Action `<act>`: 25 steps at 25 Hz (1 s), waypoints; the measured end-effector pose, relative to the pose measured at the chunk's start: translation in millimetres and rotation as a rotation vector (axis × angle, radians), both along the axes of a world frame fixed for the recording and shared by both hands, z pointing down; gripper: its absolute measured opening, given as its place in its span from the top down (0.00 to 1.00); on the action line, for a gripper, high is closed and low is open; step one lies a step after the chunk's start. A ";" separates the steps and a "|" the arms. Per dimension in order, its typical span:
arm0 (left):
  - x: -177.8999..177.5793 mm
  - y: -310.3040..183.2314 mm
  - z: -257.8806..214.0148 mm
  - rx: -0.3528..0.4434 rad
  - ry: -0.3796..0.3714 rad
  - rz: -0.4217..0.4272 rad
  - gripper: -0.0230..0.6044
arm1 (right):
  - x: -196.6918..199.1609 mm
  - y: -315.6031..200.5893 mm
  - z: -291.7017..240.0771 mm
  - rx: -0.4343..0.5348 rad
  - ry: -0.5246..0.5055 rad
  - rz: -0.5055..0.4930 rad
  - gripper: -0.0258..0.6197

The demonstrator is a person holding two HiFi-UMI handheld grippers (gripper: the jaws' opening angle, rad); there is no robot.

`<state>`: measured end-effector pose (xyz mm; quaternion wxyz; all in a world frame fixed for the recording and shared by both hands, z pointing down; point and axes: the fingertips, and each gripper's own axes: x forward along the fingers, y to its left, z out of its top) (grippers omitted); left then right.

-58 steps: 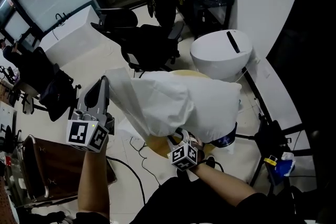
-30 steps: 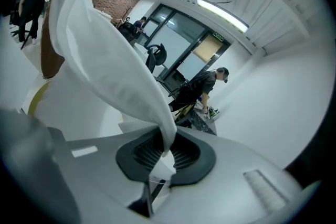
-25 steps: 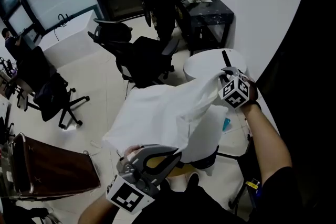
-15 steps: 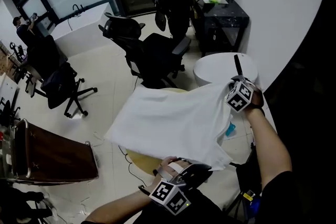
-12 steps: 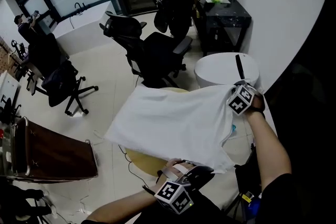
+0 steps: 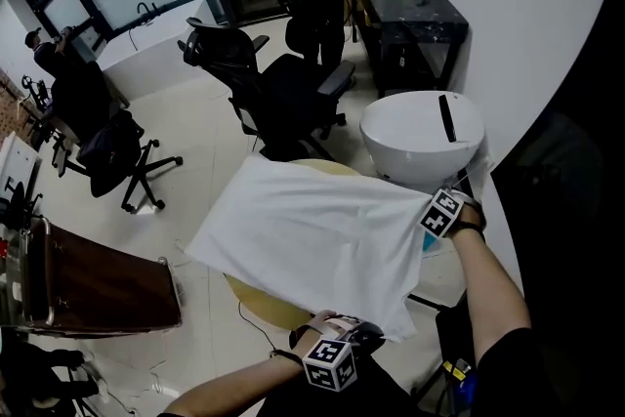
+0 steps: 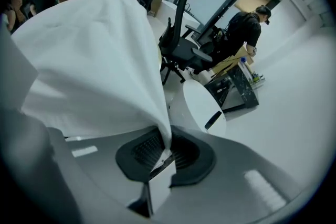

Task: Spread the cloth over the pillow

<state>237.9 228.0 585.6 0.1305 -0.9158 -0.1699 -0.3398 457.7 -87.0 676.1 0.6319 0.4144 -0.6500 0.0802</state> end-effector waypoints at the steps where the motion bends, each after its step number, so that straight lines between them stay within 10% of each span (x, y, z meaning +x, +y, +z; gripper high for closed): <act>1: -0.8 3.1 6.3 -0.006 -0.014 0.005 0.96 | 0.1 3.9 7.8 -0.009 0.002 -0.006 0.92; 9: -8.2 15.3 22.3 -0.083 -0.045 0.019 0.96 | 3.3 19.9 38.6 -0.015 0.052 -0.059 0.92; 14: -8.5 24.6 57.4 0.004 -0.097 0.054 0.94 | 4.5 29.1 58.0 -0.034 0.005 -0.014 0.92; 25: -21.3 25.3 72.8 -0.028 -0.074 -0.008 0.78 | -8.9 50.2 21.4 0.149 -0.339 0.246 0.76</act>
